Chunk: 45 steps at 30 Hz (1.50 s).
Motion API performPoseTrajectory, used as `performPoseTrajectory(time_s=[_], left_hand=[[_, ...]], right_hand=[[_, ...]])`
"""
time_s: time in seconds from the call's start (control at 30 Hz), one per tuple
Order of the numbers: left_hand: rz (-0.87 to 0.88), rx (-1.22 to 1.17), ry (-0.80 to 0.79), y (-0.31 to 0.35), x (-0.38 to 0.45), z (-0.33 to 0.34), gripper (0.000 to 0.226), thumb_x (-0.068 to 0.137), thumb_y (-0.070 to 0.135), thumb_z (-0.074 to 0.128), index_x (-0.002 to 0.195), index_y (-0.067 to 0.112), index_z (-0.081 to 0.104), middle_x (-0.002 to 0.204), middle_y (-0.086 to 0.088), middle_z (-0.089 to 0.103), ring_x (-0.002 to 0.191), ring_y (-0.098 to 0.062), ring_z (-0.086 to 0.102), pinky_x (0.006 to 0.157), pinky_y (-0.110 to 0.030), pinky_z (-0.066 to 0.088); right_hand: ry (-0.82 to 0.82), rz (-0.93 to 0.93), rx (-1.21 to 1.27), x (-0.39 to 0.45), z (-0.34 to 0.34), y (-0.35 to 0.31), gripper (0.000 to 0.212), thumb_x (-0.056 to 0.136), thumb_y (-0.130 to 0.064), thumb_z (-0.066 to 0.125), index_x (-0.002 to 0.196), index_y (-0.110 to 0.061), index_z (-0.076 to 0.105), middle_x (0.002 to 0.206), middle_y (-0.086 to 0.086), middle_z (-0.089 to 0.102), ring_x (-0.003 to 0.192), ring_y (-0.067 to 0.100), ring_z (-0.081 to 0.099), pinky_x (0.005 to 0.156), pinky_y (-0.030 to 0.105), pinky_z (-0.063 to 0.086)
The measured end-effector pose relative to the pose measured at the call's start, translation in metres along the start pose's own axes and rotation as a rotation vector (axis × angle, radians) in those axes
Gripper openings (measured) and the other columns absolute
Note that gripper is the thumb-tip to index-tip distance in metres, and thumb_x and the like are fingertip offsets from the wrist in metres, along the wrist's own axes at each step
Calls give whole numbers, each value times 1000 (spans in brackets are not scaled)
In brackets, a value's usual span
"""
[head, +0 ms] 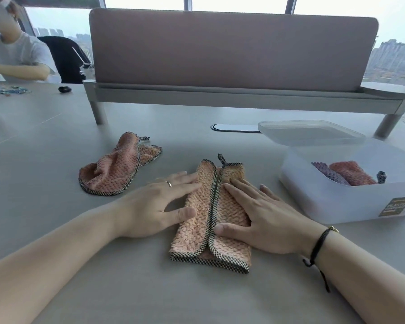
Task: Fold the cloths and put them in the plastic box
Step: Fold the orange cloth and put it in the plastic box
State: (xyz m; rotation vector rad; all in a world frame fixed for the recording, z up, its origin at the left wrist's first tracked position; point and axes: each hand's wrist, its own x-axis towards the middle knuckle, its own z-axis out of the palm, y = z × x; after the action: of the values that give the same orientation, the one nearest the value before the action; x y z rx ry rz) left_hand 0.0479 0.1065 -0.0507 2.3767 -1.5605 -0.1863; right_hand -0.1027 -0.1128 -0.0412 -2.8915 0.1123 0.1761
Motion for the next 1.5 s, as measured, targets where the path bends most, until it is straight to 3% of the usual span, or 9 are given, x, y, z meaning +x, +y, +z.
performPoseTrajectory(time_s=[0.2,0.6,0.83,1.07,1.2,1.3,1.37,1.43,1.5], left_hand=[[-74,147,-171,12,2,2,91,80,83,19,156,38,-3,162,22,-10,145,7,-21,121,-25,-11],[-35,226,-205,28,7,7,99,76,88,21,155,38,-9,161,21,-16,147,5,-18,124,-32,-6],[-105,224,-185,16,3,1,97,77,89,25,155,41,-7,161,23,-13,146,7,-15,124,-35,-4],[-88,172,-133,12,5,6,100,73,92,15,155,40,-6,162,22,-12,146,7,-16,124,-35,-5],[-81,42,-15,10,5,6,85,85,80,19,157,36,10,163,22,3,148,8,-5,124,-28,1],[-85,-77,165,8,1,3,67,89,70,31,145,36,43,152,25,34,142,8,25,118,-19,20],[-53,-113,289,9,-3,0,42,88,58,48,117,33,65,129,23,57,119,-4,57,101,-23,44],[17,-148,364,11,-7,-4,11,85,37,65,91,28,70,101,19,65,90,-11,67,79,-33,52],[77,-199,349,13,-10,-4,8,78,17,72,81,24,71,86,15,67,84,-10,67,76,-35,53]], right_hand=[[-51,-7,45,-3,-10,6,108,69,-89,40,153,-42,-8,159,-25,-12,132,-10,-18,115,22,-11],[39,-169,92,6,-4,18,105,61,-93,44,152,-48,13,162,-25,-2,146,-9,-10,124,38,0],[122,-341,217,-3,4,0,65,74,-71,66,133,-51,50,155,-25,30,143,-13,12,121,24,14],[145,-288,343,-3,3,1,32,72,-55,75,91,-30,65,135,-30,52,125,-15,45,107,25,39],[219,-239,350,-2,3,-1,28,75,-49,77,74,-24,64,124,-30,58,91,-5,63,79,22,49],[280,-208,405,-2,1,2,29,75,-47,79,67,-23,66,114,-25,63,66,7,61,64,25,49],[294,-194,435,-3,0,5,22,74,-45,80,70,-26,70,109,-21,64,78,12,66,73,33,52],[304,-214,441,-4,-2,8,9,76,-26,80,75,-31,72,104,-17,63,90,10,66,82,34,51],[269,-230,425,-6,-6,12,35,77,-1,68,76,-35,73,103,-16,61,101,7,61,89,30,47]])
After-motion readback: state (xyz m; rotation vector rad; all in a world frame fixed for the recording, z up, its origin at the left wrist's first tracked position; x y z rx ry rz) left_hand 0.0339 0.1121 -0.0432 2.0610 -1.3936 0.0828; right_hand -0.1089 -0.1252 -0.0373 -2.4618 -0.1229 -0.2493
